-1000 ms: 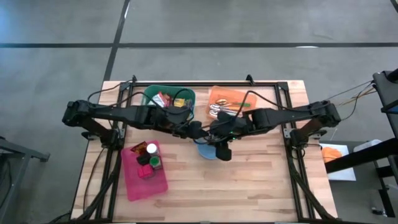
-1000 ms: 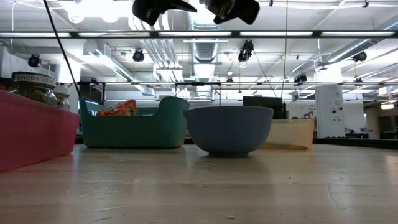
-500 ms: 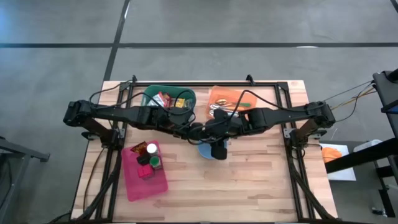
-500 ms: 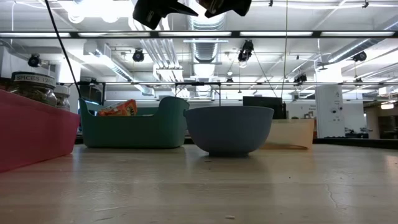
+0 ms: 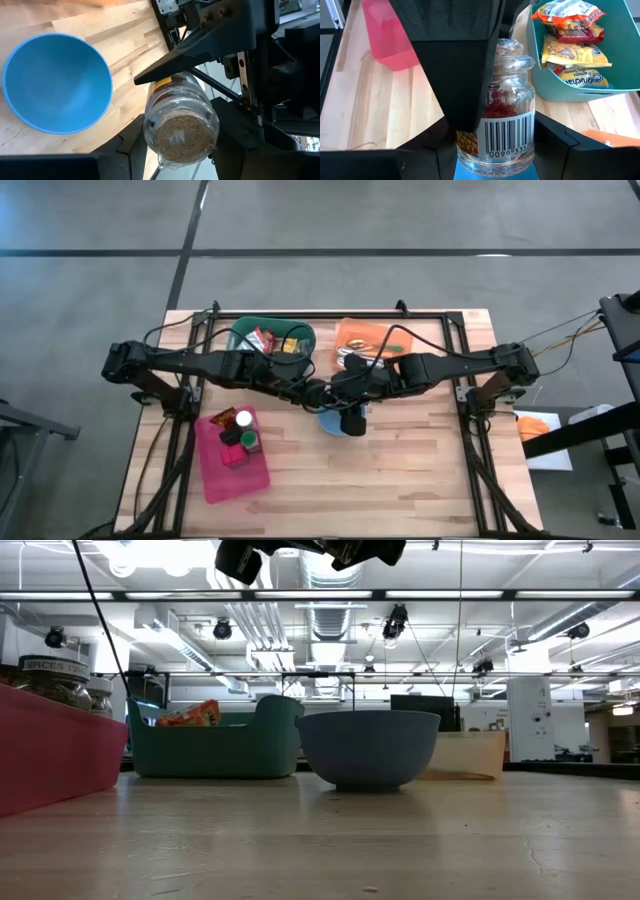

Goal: Pick & Place Food Item
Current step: Put the brown spice bottle into the pink bin

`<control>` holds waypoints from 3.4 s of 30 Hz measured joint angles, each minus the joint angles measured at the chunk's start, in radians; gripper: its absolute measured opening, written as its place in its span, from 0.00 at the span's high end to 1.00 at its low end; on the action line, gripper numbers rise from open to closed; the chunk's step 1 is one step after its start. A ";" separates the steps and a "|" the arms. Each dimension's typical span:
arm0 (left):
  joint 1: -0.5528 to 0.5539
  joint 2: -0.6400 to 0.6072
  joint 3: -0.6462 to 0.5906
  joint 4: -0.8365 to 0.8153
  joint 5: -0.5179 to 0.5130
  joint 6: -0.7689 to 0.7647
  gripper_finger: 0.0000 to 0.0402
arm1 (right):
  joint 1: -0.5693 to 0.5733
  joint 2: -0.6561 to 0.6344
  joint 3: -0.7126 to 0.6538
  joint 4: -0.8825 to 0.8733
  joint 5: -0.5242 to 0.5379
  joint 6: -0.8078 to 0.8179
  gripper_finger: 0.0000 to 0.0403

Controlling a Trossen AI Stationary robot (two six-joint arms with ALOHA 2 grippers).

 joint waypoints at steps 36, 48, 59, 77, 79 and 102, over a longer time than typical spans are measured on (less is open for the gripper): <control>-0.336 -0.104 0.120 -0.798 -0.018 0.283 0.60 | 0.000 -0.001 0.000 -0.132 -0.034 0.063 0.18; -0.692 0.050 0.115 -0.861 -0.106 0.281 0.60 | 0.000 -0.001 0.000 -0.133 -0.033 -0.099 0.18; -0.732 0.242 0.114 -0.882 0.009 0.367 0.60 | 0.000 -0.001 0.000 -0.126 -0.032 -0.093 0.18; -0.731 0.249 -0.056 -0.802 0.040 0.467 0.60 | 0.000 0.000 0.000 -0.125 -0.033 -0.098 0.18; -0.729 0.249 -0.079 -0.769 0.040 0.482 0.60 | 0.000 0.000 0.000 -0.125 -0.033 -0.098 0.18; -0.725 0.248 -0.198 -0.635 0.044 0.474 0.44 | 0.000 0.001 -0.001 -0.125 -0.033 -0.098 0.18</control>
